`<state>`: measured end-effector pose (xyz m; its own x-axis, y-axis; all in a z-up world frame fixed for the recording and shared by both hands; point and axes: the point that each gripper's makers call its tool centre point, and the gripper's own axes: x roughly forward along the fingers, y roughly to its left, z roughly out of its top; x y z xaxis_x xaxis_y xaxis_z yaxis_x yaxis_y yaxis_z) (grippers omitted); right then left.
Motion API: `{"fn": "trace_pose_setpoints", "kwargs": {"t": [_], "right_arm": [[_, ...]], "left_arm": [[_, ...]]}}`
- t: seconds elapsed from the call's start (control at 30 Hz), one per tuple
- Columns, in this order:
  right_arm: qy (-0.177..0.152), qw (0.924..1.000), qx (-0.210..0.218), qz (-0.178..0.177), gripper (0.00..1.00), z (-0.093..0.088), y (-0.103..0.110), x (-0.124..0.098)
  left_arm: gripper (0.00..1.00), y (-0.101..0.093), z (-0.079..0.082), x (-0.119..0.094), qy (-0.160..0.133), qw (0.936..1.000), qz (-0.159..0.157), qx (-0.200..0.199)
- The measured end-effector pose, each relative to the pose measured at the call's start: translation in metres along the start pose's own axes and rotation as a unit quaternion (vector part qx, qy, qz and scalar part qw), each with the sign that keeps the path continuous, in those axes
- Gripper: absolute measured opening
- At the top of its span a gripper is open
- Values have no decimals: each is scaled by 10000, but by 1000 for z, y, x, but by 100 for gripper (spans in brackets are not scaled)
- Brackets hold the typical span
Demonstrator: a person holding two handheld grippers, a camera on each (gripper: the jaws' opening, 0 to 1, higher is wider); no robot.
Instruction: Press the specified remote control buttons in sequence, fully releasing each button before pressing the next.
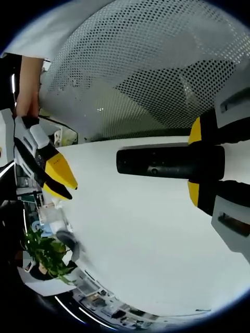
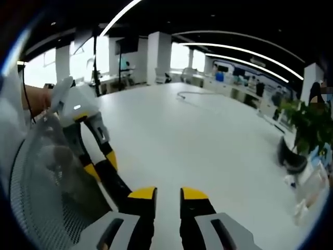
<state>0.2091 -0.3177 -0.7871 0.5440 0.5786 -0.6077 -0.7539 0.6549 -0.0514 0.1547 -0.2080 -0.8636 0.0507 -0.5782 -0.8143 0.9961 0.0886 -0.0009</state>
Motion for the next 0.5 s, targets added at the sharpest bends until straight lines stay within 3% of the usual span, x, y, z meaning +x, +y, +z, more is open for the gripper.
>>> {"fn": "trace_pose_setpoints", "kwargs": {"t": [0.13,0.5], "right_arm": [[113,9997,-111,183,11,-3,9,3],[635,9922,-647,856,0,-19,40,12]], "left_arm": [[24,-2,-2,-2,-341,9994,10,-50],[24,-4,0,-2,-614,9981,29,-70]]}}
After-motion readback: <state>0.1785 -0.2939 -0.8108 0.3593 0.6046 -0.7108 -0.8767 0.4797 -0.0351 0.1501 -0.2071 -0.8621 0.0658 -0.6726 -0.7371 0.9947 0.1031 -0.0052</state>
